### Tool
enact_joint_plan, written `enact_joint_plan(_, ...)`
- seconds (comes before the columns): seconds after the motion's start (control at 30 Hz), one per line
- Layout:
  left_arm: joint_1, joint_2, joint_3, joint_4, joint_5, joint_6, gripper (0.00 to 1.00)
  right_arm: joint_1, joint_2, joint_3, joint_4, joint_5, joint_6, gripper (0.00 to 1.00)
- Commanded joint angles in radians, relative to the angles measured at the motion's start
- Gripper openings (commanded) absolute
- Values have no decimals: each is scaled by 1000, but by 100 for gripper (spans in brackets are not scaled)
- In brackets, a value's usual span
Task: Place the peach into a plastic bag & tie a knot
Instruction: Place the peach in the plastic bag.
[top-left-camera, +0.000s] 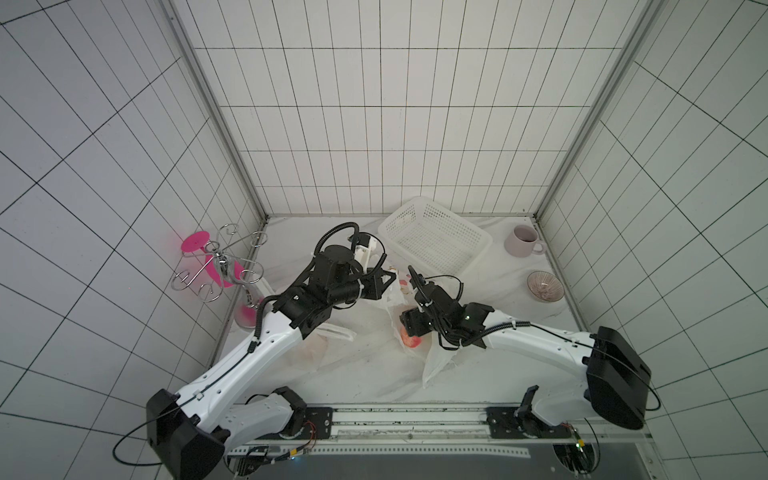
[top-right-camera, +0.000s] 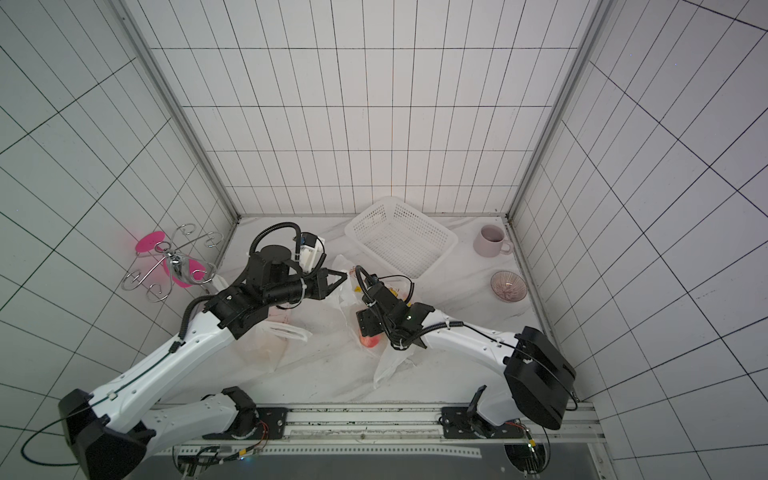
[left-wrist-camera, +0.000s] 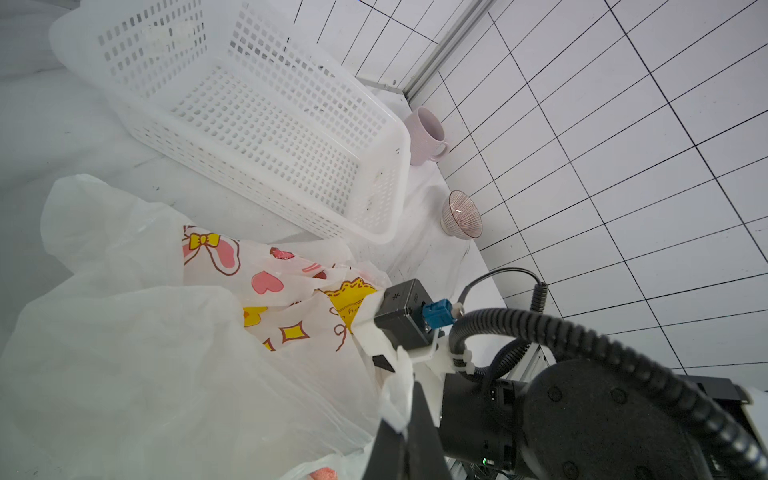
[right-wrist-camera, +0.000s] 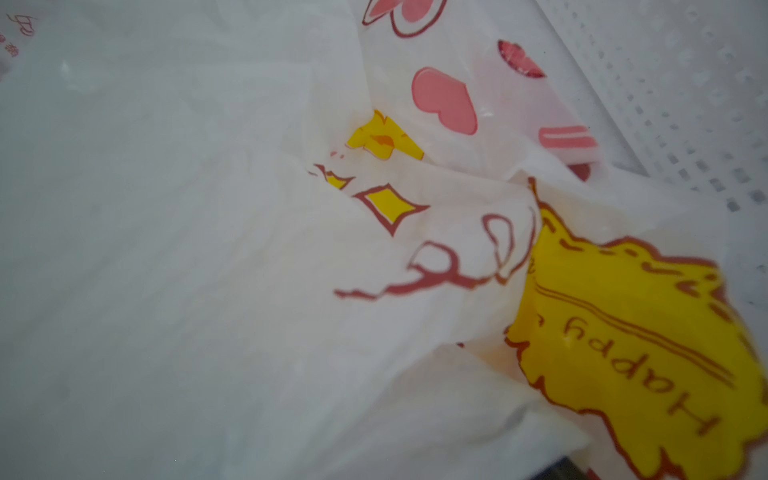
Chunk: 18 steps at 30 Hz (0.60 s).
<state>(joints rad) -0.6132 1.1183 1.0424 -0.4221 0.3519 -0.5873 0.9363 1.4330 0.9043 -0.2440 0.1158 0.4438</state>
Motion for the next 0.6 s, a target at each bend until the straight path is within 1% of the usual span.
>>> enact_joint_plan(0.0, 2, 11, 22, 25, -8, -9, 0, 3, 21, 63, -54, -27, -26, 72)
enact_joint_plan(0.17, 4, 27, 29, 16, -20, -15, 0, 20, -87, 9, -78, -40, -27, 74)
enact_joint_plan(0.37, 18, 65, 49, 13, -16, -3, 0, 29, -257, 30, -277, -93, -53, 75)
enact_joint_plan(0.43, 31, 78, 57, 10, -9, 10, 0, 59, -311, 29, -350, -102, -77, 73)
enact_joint_plan(0.5, 52, 89, 67, 7, 3, 22, 0, 104, -353, 24, -423, -76, -81, 71)
enact_joint_plan(0.57, 67, 107, 86, -1, 13, 35, 0, 136, -387, 19, -508, -39, -47, 69)
